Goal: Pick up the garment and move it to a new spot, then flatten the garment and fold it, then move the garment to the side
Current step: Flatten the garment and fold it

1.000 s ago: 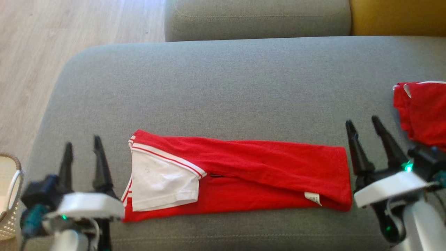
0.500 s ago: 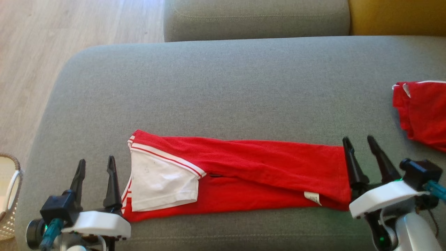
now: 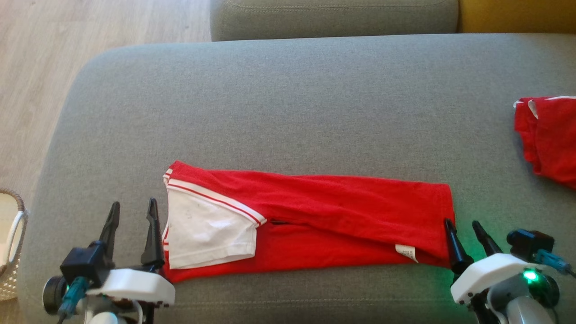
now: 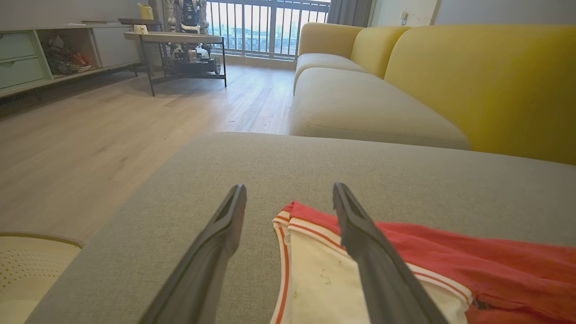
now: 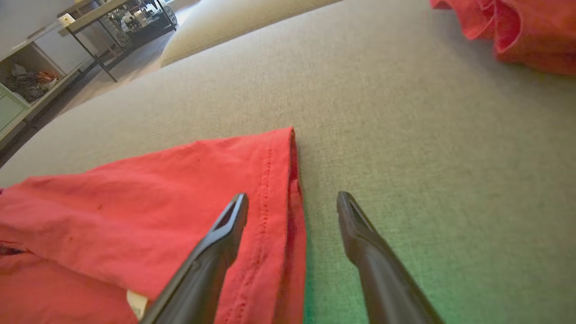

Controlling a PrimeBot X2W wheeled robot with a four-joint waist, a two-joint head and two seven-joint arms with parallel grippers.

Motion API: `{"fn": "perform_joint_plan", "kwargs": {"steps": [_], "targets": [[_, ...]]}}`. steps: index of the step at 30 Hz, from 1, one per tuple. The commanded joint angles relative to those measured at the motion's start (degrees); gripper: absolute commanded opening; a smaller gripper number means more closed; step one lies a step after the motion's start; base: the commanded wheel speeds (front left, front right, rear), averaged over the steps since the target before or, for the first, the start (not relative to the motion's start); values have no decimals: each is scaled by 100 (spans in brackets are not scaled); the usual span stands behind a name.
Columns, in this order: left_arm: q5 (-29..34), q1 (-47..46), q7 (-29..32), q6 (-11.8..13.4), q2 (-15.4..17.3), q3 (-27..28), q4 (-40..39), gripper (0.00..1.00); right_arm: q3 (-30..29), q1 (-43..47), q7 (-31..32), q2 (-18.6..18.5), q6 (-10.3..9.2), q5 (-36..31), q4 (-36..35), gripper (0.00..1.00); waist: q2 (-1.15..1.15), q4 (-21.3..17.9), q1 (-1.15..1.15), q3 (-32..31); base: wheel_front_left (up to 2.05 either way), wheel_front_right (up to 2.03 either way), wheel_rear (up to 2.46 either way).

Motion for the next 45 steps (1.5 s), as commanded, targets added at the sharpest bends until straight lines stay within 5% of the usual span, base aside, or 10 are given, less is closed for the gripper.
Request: {"fn": "perform_joint_plan", "kwargs": {"steps": [1,14,15,17,27,45], "targets": [[63,-307,-70,-42,-5,210,-133,100,79,-321,10,5,-2,-56,29,100,0,10,-1,9,0,0,0],[206,-411,-70,-176,-64,338,-71,100,325,-820,-26,10,-2,109,1329,100,0,115,-1,130,0,0,0],[212,-417,-70,-183,-66,352,-73,100,351,-849,-50,10,-2,107,1391,85,0,120,-1,140,0,0,0],[222,-423,-70,-198,-71,375,-75,100,397,-907,-80,10,-2,107,1517,0,0,127,-1,151,0,0,0],[274,-420,-70,-211,-90,463,-68,100,261,-1167,-316,-100,-2,-284,1785,0,0,97,-1,151,0,0,0],[286,-406,-70,-253,-106,562,-8,100,-848,-1477,7,-1118,-2,-1044,1403,0,0,90,-1,41,0,0,0]]}}
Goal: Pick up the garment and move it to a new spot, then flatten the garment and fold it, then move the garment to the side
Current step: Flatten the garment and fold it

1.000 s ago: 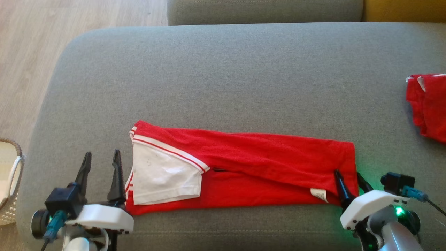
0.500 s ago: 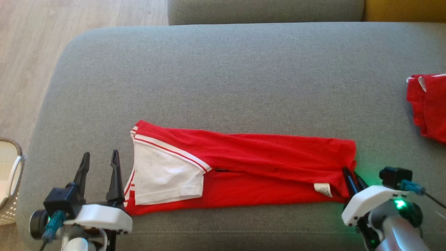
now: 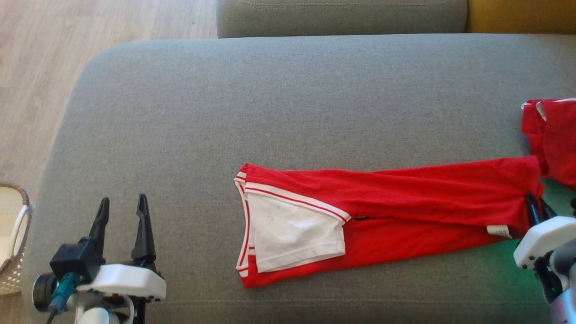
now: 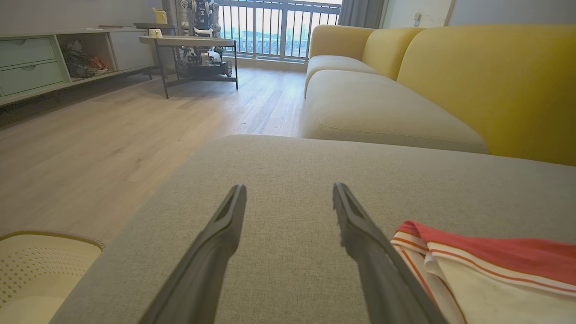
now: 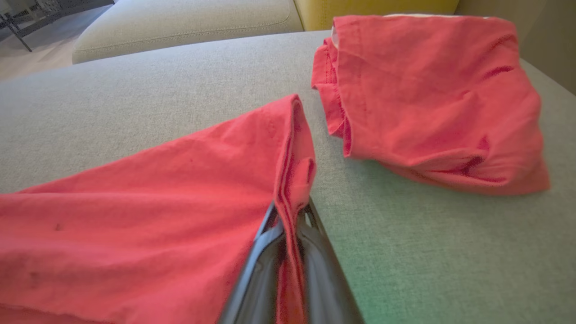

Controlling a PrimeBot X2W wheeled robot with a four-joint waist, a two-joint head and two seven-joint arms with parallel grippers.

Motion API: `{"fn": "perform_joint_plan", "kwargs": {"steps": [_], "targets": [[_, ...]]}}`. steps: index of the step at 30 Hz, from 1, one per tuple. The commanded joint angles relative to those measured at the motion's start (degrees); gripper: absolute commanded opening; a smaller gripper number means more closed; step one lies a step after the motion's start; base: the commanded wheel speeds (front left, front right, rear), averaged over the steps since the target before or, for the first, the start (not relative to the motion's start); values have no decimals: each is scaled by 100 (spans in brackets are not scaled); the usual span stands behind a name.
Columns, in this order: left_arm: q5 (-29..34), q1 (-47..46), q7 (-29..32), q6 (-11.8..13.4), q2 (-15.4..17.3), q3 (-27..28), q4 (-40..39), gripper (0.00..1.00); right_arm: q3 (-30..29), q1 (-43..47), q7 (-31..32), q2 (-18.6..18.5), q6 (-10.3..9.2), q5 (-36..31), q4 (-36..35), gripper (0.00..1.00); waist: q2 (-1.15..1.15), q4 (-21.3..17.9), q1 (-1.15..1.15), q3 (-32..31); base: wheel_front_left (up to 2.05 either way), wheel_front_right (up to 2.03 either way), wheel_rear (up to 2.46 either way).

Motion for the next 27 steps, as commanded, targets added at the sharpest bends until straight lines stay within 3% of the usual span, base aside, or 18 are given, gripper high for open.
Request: {"fn": "perform_joint_plan", "kwargs": {"steps": [1,11,21,27], "targets": [[67,-261,-70,-11,16,206,-164,100,91,-229,33,-109,-4,-44,-216,0,0,-13,0,-5,0,0,0],[64,-194,-70,-23,12,141,-86,100,810,-150,568,124,-4,369,-750,0,0,-78,0,-198,0,0,0],[71,-99,-70,-35,11,113,-52,100,1544,182,1458,331,-4,1401,-2120,0,0,-137,0,-391,0,0,0],[44,-77,-70,-21,10,125,-72,100,1865,410,2142,657,-4,1964,-3063,0,0,-178,0,-366,0,0,0]]}}
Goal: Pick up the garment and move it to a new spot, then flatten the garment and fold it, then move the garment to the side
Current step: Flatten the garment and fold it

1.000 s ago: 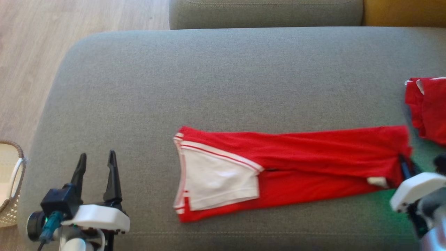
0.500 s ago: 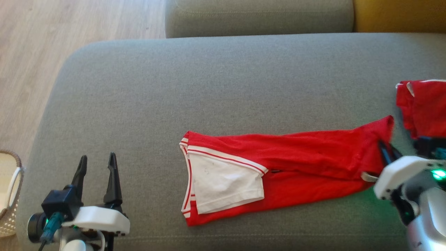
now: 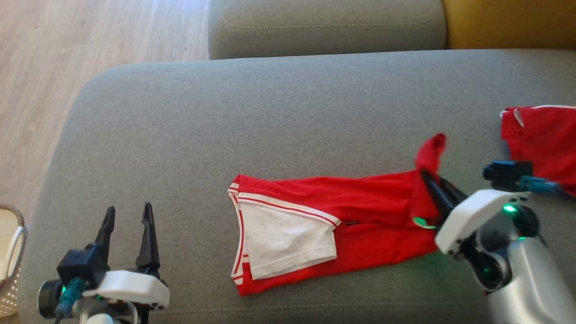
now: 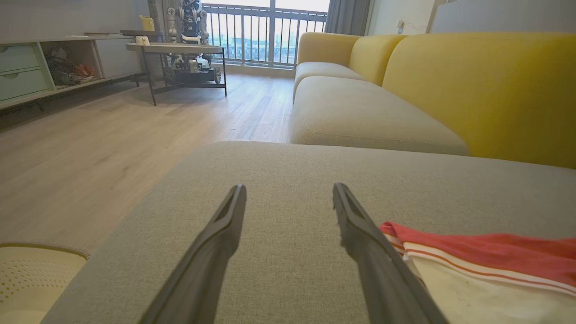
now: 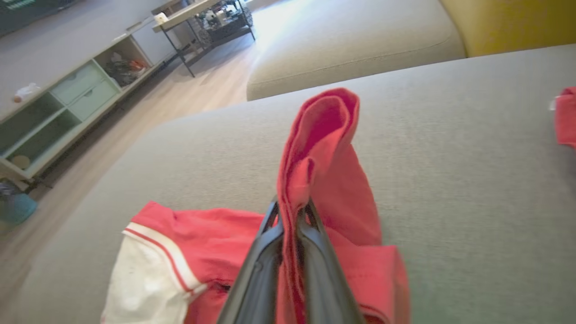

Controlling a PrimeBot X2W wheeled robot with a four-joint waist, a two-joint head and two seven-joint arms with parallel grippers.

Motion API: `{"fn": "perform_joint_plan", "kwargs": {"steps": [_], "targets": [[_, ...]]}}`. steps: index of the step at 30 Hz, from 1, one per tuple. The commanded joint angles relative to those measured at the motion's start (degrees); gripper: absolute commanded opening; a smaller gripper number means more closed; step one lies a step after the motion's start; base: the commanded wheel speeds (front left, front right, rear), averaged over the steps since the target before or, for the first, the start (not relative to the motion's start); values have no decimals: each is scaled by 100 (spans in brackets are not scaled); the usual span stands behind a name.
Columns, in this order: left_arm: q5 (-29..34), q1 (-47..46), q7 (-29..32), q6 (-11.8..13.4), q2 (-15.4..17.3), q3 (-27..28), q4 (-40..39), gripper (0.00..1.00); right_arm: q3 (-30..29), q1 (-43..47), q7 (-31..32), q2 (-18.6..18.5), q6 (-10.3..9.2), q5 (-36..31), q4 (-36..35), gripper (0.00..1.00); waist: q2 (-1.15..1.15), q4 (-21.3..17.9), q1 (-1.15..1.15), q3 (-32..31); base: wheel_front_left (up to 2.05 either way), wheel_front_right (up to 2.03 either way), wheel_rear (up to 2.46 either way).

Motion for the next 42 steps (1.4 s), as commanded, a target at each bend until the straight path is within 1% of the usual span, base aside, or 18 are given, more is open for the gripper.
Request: {"fn": "perform_joint_plan", "kwargs": {"steps": [1,4,8,12,17,21,30,36,37,38,39,42], "targets": [[-7,-170,-70,15,17,163,-186,100,186,-117,128,81,-2,147,-404,0,0,-12,0,7,0,0,0],[-48,-192,-70,30,17,122,-173,100,367,-40,448,260,-2,488,-746,0,0,-9,0,34,0,0,0],[-101,-254,-70,48,16,33,-151,100,615,48,748,359,-2,956,-1034,0,0,55,0,66,0,0,0],[-150,-295,-70,76,16,-37,-121,100,1026,102,743,369,-2,1690,-1050,0,0,201,0,95,0,0,0],[-178,-306,-70,116,16,-77,-96,100,1533,34,500,370,-2,2293,-767,0,0,451,0,145,0,0,0],[-199,-320,-70,129,16,-96,-89,100,1896,-100,247,371,-2,2622,-450,0,0,658,0,224,0,0,0],[-329,-403,-70,191,16,-282,-43,100,2492,-617,-448,371,-2,3018,401,0,0,1132,0,457,0,0,0],[-369,-435,-70,223,16,-328,-5,100,2733,-869,-629,371,-2,3200,947,0,0,1281,0,558,0,0,0],[-374,-443,-70,227,16,-332,5,100,2788,-907,-648,372,-2,3228,1047,24,0,1297,0,565,0,0,0],[-377,-449,-70,229,16,-336,14,100,2845,-938,-658,372,-2,3272,1132,95,0,1311,0,569,0,0,0],[-379,-455,-70,231,16,-337,21,100,2915,-969,-654,372,-2,3329,1194,100,0,1321,0,574,0,0,0],[-381,-459,-70,239,16,-321,37,100,3076,-1069,-786,372,-2,3545,1174,100,0,1318,0,572,0,0,0]]}}
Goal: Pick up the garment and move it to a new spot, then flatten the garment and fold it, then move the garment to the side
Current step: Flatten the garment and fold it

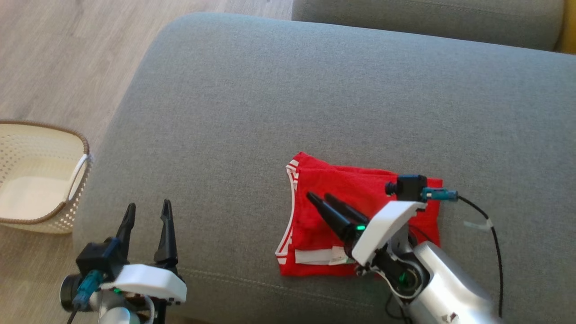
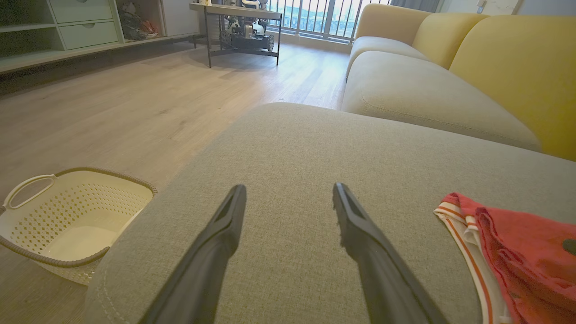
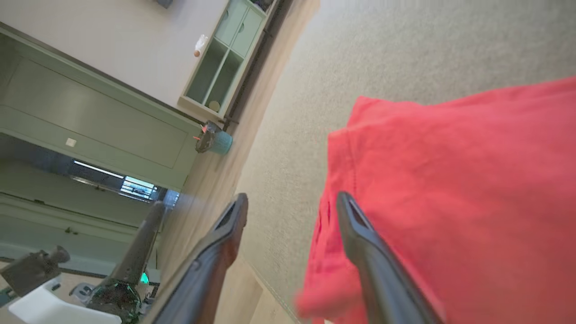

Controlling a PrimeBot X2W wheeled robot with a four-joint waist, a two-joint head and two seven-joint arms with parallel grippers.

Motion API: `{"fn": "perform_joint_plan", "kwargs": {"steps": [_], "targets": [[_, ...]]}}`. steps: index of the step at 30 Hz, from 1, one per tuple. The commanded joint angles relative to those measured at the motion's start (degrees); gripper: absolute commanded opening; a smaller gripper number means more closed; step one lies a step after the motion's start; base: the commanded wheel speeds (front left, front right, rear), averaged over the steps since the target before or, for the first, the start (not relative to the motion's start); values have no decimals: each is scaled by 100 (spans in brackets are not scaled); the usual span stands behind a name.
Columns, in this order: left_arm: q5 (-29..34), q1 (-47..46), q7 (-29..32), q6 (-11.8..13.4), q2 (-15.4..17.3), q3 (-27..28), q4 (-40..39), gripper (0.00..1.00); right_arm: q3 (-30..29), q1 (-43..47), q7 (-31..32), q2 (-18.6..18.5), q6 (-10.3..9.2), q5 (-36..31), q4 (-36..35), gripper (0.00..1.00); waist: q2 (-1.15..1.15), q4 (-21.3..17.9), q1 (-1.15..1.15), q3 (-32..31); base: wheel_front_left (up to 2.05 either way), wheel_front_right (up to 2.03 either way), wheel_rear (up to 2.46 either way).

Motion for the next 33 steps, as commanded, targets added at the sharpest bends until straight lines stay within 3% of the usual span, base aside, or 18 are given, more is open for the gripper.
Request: {"fn": "perform_joint_plan", "kwargs": {"steps": [1,6,10,17,20,25,33], "targets": [[-10,-278,-70,30,16,188,-162,100,98,-286,-99,67,-1,81,-223,100,0,-20,-1,-11,0,0,0],[31,-273,-70,8,16,244,-132,100,69,-543,-406,67,-1,339,-299,100,0,-165,-1,-98,0,0,0],[75,-268,-70,3,16,277,-158,100,-280,-686,-558,67,-1,145,-295,100,0,-280,-1,-165,0,0,0],[107,-233,-70,-14,16,345,-241,100,-1249,-633,-813,-196,-1,-1310,-656,100,0,-501,-1,-282,0,0,0],[97,-239,-70,-15,16,358,-326,100,-1501,-428,-981,-512,-1,-2288,-1028,100,0,-611,-1,-305,0,0,0],[-38,-258,-70,7,16,365,-486,100,-2045,160,-1263,-640,-1,-3538,-1558,100,0,-814,-1,-310,0,0,0],[-170,-271,-70,83,16,324,-705,100,-2805,1064,-1853,-413,-1,-4715,-2133,100,0,-1069,-1,-310,0,0,0]]}}
